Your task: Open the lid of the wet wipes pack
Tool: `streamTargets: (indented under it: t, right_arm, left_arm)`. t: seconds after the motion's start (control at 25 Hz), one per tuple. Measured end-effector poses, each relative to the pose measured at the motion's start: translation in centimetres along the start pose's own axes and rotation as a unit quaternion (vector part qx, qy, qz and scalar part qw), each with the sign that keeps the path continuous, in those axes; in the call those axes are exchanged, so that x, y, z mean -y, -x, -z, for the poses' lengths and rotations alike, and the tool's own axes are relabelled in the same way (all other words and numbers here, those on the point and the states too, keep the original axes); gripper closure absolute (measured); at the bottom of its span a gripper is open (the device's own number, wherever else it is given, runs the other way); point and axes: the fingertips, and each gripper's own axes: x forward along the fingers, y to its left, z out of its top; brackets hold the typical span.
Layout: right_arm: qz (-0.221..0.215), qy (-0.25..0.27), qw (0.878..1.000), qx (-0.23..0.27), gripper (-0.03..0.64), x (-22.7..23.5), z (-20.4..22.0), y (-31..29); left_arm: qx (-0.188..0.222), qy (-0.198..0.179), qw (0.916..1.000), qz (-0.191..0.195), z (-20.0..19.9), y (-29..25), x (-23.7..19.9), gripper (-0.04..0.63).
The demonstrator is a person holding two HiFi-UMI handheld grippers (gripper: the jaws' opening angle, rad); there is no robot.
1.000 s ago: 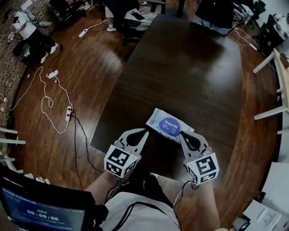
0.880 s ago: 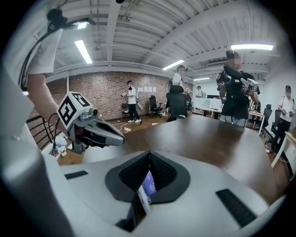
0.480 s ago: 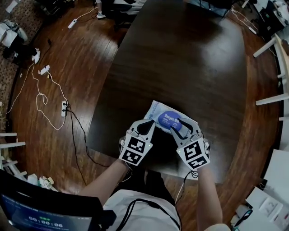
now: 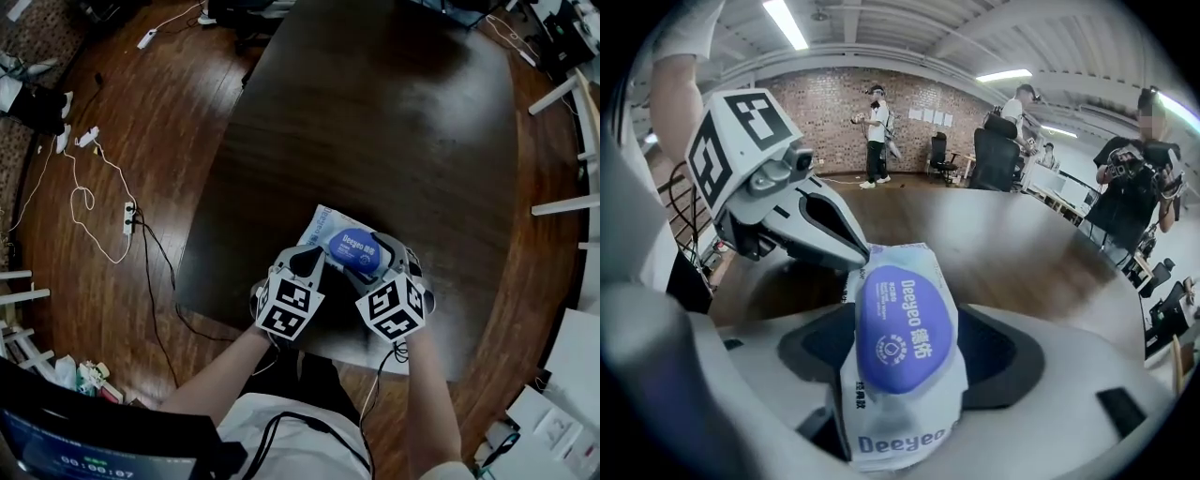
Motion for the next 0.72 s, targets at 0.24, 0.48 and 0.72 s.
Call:
streamTargets:
  t: [0.24,0.48,0.72]
  right_arm:
    - [-0.005,0.012,1.000,-0.028,0.291,0.0,0.2,-1.1]
    - [-0.007,0.018,0.998,-0.061,0.275,0.1,0.5,-1.5]
    - [-0.043,-0.018,0.997,-0.066,0.276,0.1,1.0,-1.5]
  left_arm:
    - [-0.011,0.005,0.9998,0.013,0.1,-0.4,-0.1,0.594]
    - [-0.010,0.005,0.9998,0.019,0.1,-0.5,0.0,0.594]
    - [-0.007,0.007,0.9996,0.025,0.2,-0.4,0.3,0.594]
